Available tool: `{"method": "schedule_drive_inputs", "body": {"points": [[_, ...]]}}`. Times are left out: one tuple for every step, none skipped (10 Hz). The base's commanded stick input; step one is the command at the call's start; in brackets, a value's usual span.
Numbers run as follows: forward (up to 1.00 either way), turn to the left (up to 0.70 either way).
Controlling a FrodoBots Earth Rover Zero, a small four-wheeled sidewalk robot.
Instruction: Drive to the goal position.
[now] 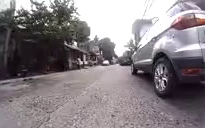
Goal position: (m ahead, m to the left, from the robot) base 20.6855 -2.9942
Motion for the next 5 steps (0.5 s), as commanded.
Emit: {"method": "schedule_drive_inputs", "body": {"points": [[0.7, -0.22], [0.7, 0.0], [0.7, 0.0], [0.7, 0.0], [0.7, 0.0]]}}
